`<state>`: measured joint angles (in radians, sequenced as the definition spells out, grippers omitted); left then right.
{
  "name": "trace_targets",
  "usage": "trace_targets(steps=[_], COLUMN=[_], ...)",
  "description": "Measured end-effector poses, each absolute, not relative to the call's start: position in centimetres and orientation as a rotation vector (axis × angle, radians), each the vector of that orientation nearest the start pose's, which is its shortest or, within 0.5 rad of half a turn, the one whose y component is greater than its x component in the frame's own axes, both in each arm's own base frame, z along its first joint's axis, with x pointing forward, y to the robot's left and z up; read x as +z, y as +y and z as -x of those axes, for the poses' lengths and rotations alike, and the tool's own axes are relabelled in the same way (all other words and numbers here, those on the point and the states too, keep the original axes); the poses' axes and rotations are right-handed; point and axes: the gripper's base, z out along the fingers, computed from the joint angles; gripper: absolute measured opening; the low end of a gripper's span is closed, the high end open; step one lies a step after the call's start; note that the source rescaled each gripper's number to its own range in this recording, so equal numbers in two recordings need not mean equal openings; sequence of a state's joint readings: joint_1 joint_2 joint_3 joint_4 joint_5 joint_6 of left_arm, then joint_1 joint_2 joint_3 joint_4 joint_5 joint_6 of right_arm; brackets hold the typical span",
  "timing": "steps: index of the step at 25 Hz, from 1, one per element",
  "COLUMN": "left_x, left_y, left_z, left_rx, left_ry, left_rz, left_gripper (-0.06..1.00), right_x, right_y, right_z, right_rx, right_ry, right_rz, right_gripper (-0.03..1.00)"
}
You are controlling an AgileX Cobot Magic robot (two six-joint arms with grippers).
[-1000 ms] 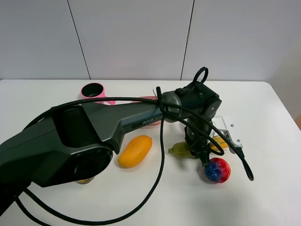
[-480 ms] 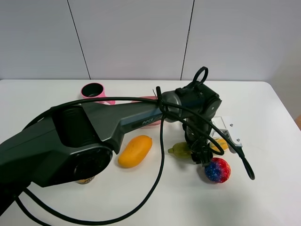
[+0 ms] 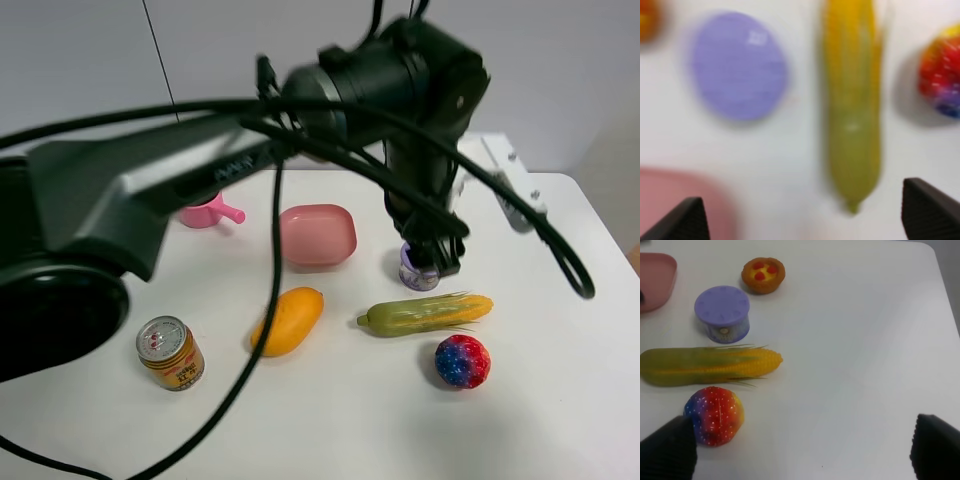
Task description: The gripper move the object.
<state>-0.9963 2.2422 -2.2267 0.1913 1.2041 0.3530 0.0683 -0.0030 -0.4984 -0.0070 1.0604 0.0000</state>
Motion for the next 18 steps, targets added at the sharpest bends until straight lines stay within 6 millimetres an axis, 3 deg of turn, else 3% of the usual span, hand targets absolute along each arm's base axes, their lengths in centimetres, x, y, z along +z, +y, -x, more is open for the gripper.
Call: trace_targets(steps=[3,6,10,14,18], left_x=[35.0,40.5,47.0,51.3,54.3], left_y=[-37.2,-32.7,-23.1,-13.5,-4.4], left_z=[-28.1,-28.7,-30.8,-31.4,-28.9], left_rx=[0.168,0.178,0.195,0.240,0.297], left_ry=[1.943,1.926,1.977,2.005,2.006], left_rz=[-1.558,-1.375,-1.019,-0.726,-0.499], left_gripper=[0.89,0.89,0.89,0.89,0.89], right_x=[27.7,27.7,27.7,27.7,27.7], right_y=[-0.1,-0.1,-0.1,-0.1,-0.1], right_z=[0.5,0.5,0.5,0.5,0.5], right_rx=[0.034,0.034,0.034,0.034,0.034], right_ry=[2.042,2.042,2.042,2.042,2.042], right_rz=[0.069,0.069,0.069,0.069,0.069], right_gripper=[1.00,1.00,1.00,1.00,1.00])
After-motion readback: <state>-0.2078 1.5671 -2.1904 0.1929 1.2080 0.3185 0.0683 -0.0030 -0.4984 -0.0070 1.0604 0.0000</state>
